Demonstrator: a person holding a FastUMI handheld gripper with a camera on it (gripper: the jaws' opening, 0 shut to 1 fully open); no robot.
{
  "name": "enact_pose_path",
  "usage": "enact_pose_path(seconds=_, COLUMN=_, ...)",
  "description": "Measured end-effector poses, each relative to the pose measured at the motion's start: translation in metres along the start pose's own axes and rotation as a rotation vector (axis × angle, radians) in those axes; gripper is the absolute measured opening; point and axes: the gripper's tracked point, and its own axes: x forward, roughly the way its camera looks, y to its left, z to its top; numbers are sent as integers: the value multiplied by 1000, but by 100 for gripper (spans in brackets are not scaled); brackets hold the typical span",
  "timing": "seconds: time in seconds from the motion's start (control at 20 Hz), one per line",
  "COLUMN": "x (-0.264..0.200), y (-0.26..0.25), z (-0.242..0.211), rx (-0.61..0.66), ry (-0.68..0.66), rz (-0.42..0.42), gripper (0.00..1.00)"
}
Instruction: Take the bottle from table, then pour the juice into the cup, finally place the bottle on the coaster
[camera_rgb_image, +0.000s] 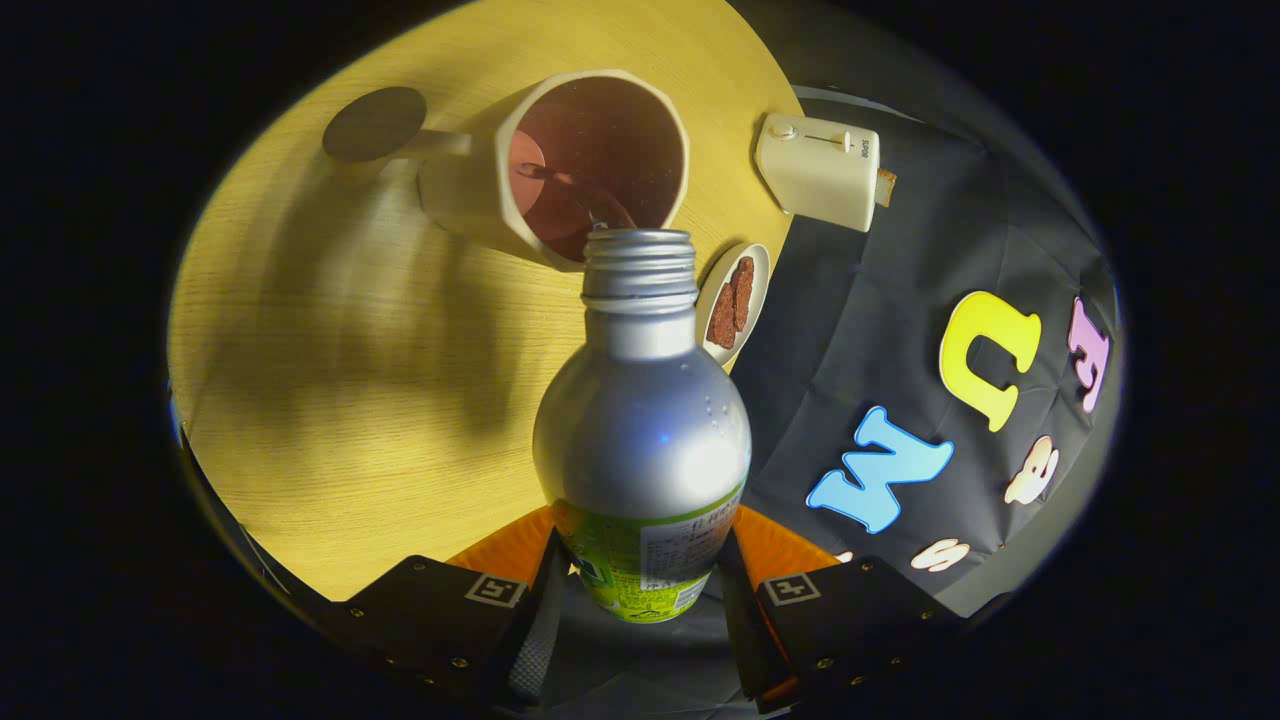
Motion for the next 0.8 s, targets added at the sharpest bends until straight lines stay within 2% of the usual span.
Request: enact_pose_path(seconds=0.8, x=-9, y=-25, z=9, rx=-132, ry=25, rz=-30, gripper=71)
